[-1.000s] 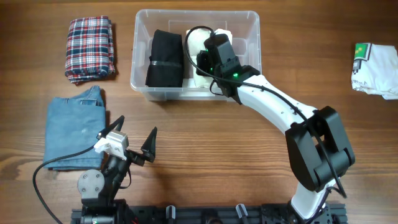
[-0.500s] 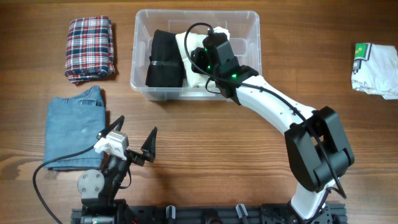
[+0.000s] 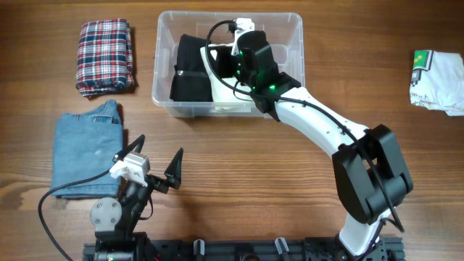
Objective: Pack container
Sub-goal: 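Place the cream cloth beside the black garment and release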
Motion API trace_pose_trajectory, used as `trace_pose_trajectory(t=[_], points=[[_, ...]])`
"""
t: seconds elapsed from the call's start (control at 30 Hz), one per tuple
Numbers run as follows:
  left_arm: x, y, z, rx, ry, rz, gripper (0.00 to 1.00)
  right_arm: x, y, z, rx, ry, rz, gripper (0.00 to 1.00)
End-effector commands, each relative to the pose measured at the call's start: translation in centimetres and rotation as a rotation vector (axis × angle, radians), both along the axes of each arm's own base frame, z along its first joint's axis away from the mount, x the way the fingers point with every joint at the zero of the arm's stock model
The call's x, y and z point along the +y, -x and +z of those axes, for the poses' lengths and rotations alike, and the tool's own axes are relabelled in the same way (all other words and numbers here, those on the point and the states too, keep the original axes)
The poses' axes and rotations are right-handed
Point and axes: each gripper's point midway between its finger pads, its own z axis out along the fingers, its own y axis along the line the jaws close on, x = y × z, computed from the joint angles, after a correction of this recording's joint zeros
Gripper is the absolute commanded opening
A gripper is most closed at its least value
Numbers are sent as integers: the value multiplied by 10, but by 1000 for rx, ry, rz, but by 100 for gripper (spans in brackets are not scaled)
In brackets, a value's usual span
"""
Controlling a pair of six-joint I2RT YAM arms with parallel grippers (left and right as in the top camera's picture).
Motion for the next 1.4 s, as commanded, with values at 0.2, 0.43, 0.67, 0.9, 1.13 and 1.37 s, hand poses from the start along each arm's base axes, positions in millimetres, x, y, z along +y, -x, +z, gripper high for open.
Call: trace_pose_trajectory(t=[0.2, 0.43, 0.67, 0.9, 1.13, 1.37], points=[[2, -1, -1, -6, -11, 9, 100, 13, 10, -65, 56, 133, 154, 25], [2, -1, -1, -6, -11, 9, 100, -22, -4, -98, 83, 296, -18, 25], [2, -1, -1, -6, -11, 9, 100, -39, -12, -98, 36, 396, -75, 26], [2, -1, -1, -6, -11, 9, 100, -25, -13, -90, 15, 336, -27, 29], [2, -1, -1, -6, -11, 9, 100, -24, -16, -82, -3, 331, -28, 33], [2, -1, -1, -6, -11, 9, 100, -82, -35, 62, -222, 407, -250, 49]])
